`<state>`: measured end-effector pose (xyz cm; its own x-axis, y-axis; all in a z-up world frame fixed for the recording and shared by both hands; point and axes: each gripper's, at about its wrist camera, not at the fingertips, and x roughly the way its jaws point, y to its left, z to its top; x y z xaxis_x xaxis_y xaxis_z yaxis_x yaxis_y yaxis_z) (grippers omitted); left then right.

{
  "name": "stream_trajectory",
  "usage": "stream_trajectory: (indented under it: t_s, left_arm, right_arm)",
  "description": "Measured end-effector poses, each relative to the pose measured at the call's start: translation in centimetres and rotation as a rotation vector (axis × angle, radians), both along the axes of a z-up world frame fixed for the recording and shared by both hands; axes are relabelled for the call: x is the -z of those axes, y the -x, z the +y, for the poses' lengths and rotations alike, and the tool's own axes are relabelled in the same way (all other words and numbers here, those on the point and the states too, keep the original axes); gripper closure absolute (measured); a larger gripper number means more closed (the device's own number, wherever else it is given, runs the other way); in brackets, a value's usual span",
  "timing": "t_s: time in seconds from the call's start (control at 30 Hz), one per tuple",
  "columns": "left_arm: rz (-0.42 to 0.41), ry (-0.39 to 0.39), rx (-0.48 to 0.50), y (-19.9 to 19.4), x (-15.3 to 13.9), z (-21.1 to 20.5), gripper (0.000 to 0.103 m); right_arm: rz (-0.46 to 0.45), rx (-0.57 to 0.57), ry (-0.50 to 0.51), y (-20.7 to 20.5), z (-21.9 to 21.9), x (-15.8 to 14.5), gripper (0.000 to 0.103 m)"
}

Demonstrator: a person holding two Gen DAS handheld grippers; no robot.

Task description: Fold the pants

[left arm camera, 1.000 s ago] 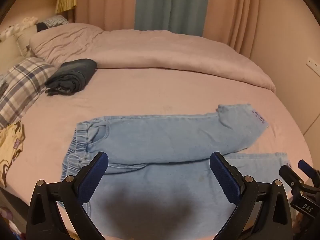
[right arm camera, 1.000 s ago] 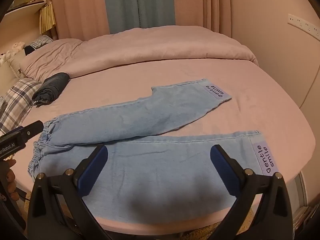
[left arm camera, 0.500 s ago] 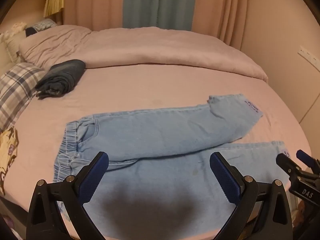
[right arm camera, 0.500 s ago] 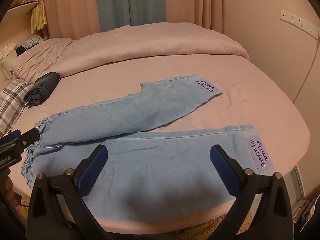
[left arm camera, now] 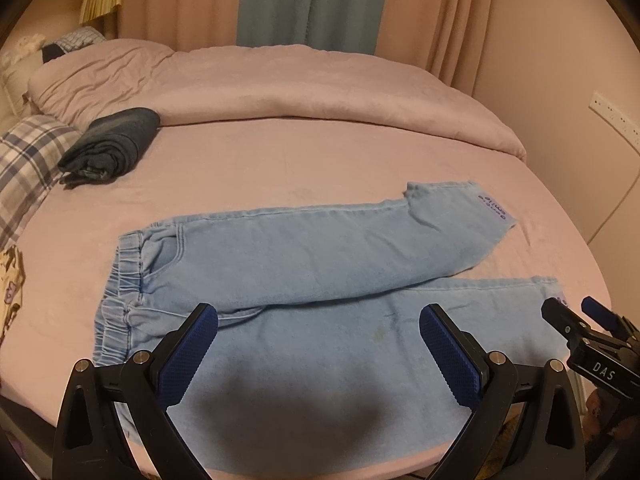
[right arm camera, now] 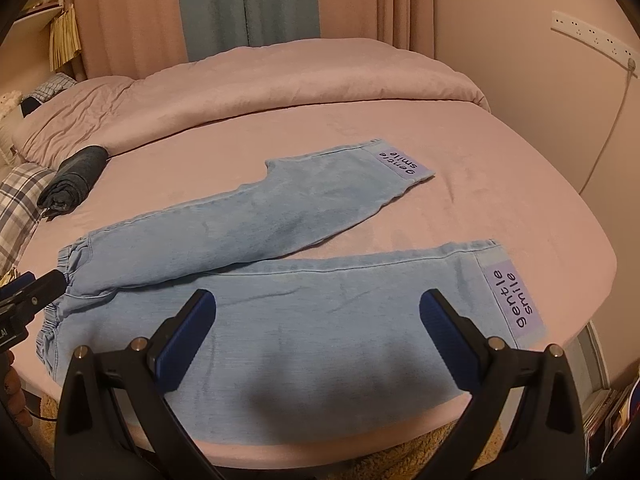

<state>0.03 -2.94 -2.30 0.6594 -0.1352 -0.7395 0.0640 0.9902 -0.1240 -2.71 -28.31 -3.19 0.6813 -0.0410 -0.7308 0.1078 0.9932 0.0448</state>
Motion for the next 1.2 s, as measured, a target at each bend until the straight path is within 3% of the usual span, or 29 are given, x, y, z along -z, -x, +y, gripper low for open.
stream_trajectory:
  t_s: [1.2]
  left_arm:
    - [0.034, -0.024, -0.022, 0.04, 0.56, 0.6, 0.001]
  right_arm:
    - [0.027, 0.034, -0.003, 0.11, -0.59, 0.32, 0.002]
